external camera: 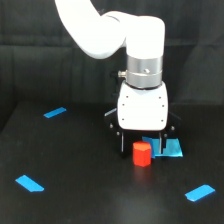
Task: Pick up the red object from the table
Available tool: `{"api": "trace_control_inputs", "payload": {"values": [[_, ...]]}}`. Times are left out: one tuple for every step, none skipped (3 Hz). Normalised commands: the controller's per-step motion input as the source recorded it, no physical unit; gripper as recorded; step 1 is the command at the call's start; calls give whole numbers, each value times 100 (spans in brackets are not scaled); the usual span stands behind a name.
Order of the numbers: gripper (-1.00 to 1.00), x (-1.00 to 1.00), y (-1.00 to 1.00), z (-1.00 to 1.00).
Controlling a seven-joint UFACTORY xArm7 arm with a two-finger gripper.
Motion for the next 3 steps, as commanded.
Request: {"api": "trace_control_inputs", "payload": {"values": [[19,-7,4,-22],[55,4,-5,-13],[57,5,3,-17]]}}
